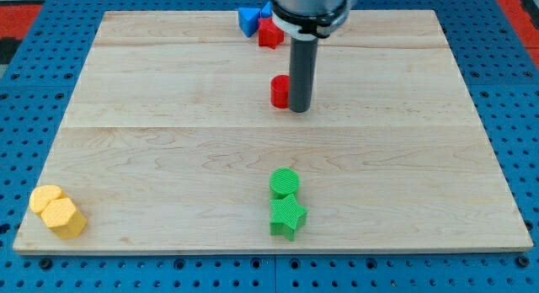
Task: Push green star left a bit
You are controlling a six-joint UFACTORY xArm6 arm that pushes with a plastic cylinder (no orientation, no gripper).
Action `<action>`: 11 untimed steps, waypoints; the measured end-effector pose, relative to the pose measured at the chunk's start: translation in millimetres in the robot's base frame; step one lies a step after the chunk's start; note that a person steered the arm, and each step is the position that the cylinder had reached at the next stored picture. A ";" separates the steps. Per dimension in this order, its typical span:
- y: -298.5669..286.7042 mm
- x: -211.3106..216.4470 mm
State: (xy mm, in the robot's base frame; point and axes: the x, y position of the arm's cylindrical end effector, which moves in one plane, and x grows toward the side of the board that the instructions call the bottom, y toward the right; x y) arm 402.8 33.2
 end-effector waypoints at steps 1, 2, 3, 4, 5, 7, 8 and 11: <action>11.1 10.9; 47.6 23.1; 93.4 62.2; 115.9 134.0; 114.0 205.0; 72.2 215.2; 30.2 214.6; -53.6 149.6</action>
